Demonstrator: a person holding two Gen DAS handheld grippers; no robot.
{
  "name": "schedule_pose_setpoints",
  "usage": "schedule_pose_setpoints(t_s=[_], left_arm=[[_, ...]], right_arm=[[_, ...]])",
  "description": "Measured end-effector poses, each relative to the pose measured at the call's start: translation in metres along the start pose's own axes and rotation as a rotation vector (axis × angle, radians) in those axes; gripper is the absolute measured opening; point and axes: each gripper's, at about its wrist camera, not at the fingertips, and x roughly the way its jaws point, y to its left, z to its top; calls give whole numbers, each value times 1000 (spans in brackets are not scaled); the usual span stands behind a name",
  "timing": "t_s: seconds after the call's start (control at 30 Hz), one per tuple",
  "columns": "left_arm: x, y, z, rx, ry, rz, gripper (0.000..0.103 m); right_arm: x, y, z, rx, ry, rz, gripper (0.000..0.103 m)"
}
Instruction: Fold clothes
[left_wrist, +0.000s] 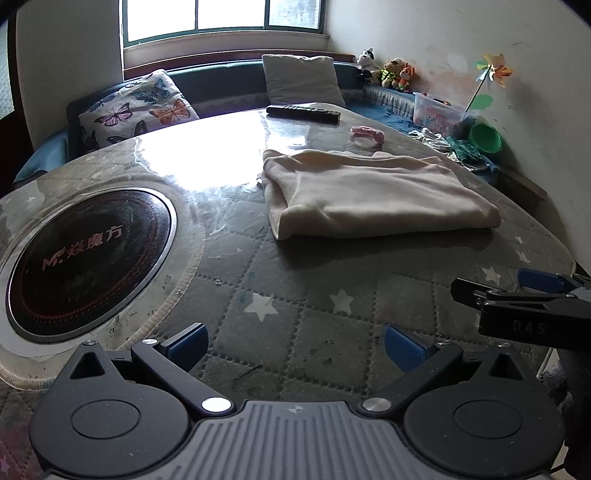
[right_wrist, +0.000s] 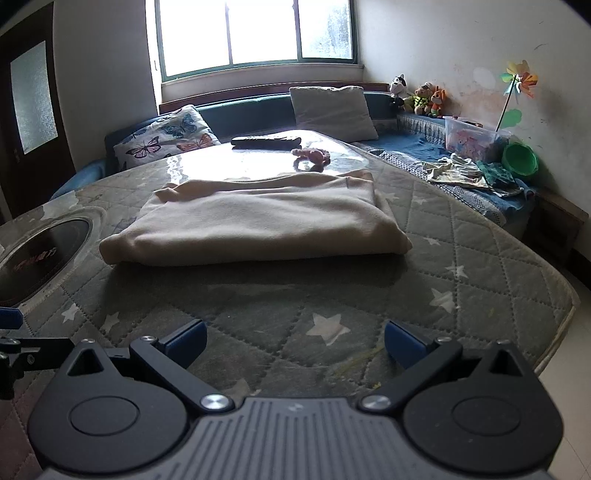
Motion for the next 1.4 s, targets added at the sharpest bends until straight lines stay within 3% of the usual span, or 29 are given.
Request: schedule_pose_setpoints(t_s=[0.77,1.4], left_arm=[[10,-6,-5,26,18,-9,103],[4,-18,-2,80,-13,-3,103]], right_arm=[[4,3,0,-1,-6,-15,103],[6,1,2,15,-13,-19,103]])
